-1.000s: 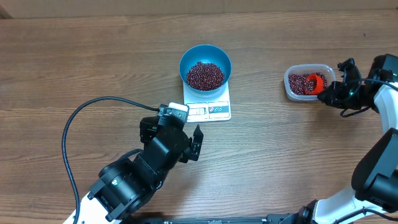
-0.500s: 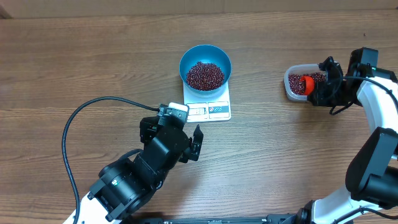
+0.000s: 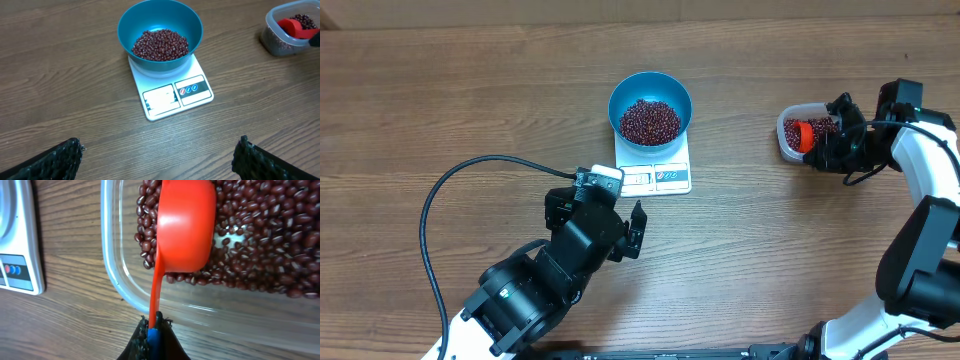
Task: Scoop item into bowl and weigh 150g on scale
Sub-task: 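Drag the red cup through the beans to scoop them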
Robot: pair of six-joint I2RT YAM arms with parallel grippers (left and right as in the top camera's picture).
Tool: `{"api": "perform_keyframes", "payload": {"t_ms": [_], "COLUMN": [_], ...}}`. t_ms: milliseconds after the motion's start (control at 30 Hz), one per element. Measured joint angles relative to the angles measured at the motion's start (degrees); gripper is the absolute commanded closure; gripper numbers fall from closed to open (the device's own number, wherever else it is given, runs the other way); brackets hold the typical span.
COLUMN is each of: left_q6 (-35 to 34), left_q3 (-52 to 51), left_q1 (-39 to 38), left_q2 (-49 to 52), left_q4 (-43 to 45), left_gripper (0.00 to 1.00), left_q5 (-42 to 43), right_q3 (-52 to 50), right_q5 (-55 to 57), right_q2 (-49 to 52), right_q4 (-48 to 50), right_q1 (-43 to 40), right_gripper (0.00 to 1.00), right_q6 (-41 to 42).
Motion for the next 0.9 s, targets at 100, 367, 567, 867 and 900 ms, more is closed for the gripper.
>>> {"api": "perform_keyframes", "payload": {"t_ms": [100, 367, 567, 867, 900], "left_q6": [0.0, 0.0, 0.0, 0.0, 0.0], "left_q3": [0.0, 0.0, 0.0, 0.0, 0.0], "left_q1": [0.0, 0.0, 0.0, 0.0, 0.0], "left_q2": [0.0, 0.0, 0.0, 0.0, 0.0], "left_q4": [0.0, 0.0, 0.0, 0.0, 0.0], "left_gripper": [0.00, 0.01, 0.00, 0.00, 0.00], "left_q5": [0.0, 0.0, 0.0, 0.0, 0.0], "right_q3": [0.0, 0.0, 0.0, 0.0, 0.0], "right_q5": [-2.0, -9.0, -12.4, -19.3, -20.3], "right_q2": [0.3, 1.4, 1.4, 1.4, 1.4], "right_q4": [-0.1, -0.4, -0.4, 0.1, 0.1], "right_q1": [-0.5, -4.7, -5.6, -11.1, -12.1], "right_gripper": [0.96, 0.96, 0.96, 0.96, 0.96], "right_q6": [0.0, 0.1, 0.1, 0.1, 0.1]}}
